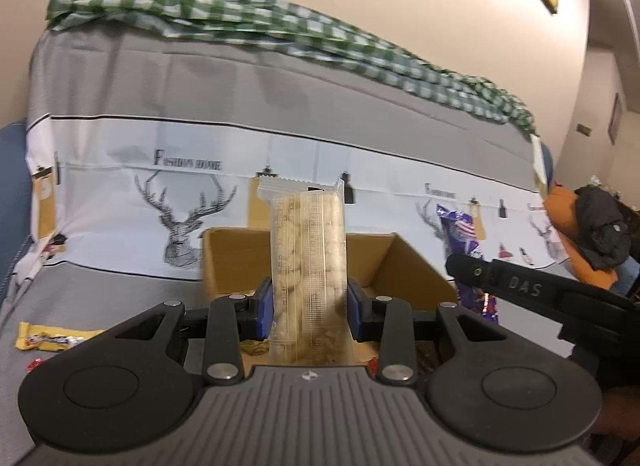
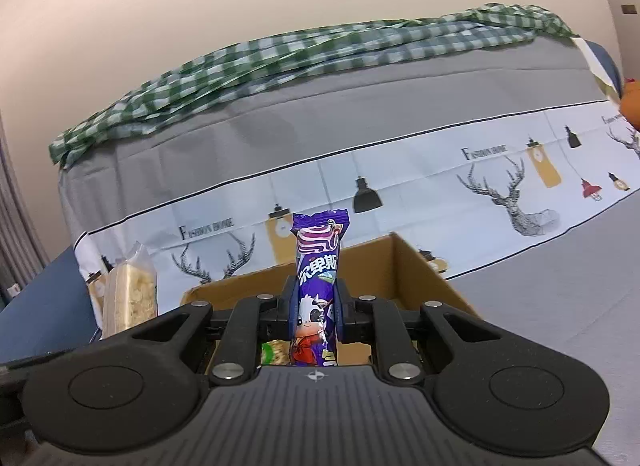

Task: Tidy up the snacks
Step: 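Lift the nut bar in the left tool and candy bar in the right tool toward the box, then hold the nut bar and purple candy bar above the open box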

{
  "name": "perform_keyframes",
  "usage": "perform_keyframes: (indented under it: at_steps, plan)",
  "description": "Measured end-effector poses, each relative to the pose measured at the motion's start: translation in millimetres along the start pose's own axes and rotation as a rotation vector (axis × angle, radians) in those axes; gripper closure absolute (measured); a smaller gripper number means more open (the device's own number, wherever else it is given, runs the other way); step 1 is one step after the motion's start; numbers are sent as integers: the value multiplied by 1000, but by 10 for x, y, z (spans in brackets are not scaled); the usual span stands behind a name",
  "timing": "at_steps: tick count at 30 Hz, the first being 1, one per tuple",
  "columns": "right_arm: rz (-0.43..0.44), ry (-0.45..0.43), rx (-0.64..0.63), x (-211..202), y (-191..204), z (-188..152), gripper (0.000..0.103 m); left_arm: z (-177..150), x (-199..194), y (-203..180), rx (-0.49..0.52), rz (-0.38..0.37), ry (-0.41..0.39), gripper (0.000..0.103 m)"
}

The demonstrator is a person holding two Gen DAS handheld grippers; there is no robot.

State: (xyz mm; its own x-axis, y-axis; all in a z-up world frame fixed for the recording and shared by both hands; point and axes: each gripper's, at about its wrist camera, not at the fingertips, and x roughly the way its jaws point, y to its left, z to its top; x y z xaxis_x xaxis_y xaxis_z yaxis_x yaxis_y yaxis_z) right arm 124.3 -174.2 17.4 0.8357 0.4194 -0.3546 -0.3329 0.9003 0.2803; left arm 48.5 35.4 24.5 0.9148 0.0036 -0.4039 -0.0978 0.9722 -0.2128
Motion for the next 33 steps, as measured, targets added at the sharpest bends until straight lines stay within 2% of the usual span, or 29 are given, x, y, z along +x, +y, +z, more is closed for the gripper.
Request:
perform_keyframes:
  at_steps: [13, 33]
  plan:
    - [-27, 14, 3, 29, -158, -22, 86, -78, 194, -157, 8, -72, 33, 63]
    - [-29, 17, -9, 35, -189, -17, 86, -97, 260, -209, 1, -94, 50, 63]
